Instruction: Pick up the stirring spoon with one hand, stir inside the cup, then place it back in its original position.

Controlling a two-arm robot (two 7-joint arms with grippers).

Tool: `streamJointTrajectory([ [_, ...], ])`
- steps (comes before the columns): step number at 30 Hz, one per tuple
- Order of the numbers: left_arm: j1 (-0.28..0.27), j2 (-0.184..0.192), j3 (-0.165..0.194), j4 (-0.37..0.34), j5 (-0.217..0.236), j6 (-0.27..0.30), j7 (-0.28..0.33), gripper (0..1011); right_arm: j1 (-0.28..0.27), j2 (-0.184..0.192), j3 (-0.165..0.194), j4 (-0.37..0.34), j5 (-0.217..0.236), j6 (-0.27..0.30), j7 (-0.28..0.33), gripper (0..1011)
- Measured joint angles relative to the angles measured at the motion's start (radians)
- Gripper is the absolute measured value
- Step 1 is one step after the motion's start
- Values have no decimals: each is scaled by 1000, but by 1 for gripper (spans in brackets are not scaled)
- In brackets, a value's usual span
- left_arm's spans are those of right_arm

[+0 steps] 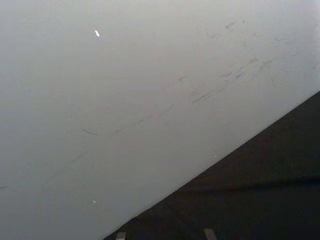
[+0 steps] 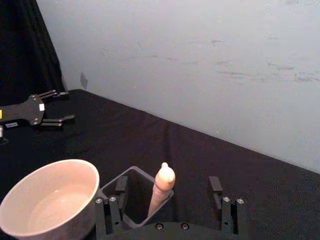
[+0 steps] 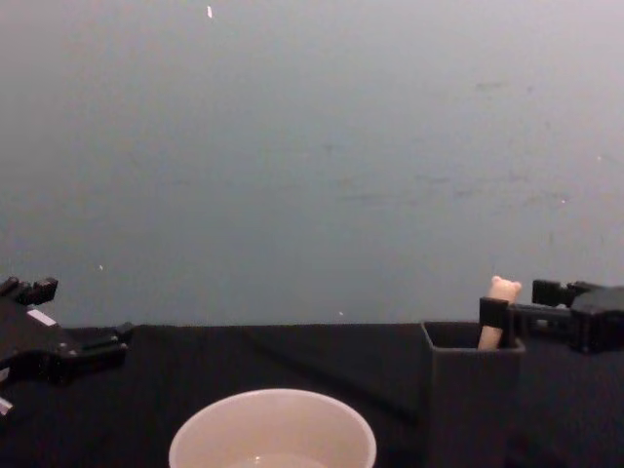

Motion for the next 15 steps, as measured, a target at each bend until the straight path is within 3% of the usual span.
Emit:
streamJointTrajectory([
  [15, 0, 0, 0, 0, 0, 0, 0, 1001, 55, -35, -23, 63, 16, 31, 4, 1003],
])
